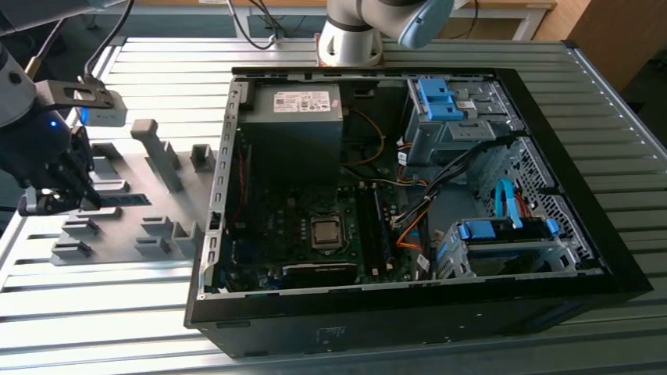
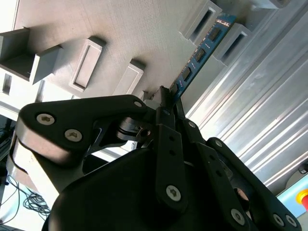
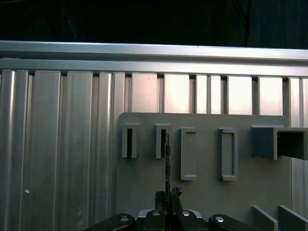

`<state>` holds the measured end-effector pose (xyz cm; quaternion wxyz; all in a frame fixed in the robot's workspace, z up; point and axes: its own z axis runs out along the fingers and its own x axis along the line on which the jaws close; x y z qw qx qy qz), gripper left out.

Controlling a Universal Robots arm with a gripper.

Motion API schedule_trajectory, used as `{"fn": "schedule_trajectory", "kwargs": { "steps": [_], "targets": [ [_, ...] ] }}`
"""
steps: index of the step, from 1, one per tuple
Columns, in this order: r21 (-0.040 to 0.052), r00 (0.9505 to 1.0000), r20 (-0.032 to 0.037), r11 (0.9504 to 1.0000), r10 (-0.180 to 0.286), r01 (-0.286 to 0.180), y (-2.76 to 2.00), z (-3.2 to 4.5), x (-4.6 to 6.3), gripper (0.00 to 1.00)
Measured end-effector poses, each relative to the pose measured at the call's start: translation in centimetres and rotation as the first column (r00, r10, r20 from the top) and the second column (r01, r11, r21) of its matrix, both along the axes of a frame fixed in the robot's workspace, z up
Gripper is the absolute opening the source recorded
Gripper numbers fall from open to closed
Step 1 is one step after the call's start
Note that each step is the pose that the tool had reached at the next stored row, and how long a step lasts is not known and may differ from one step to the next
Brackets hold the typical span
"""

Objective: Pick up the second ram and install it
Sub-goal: 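Pick up the second ram and move it above second insertion slot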

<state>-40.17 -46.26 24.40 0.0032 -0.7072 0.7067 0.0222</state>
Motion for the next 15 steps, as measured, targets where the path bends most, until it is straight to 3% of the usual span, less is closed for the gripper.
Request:
{"fn": "schedule_trajectory", "kwargs": {
  "steps": [15],
  "targets": [
    [0.0000,1.0000,0.0000,1.0000,0.000,0.000,0.00,0.36,0.00,0.14]
  ]
}}
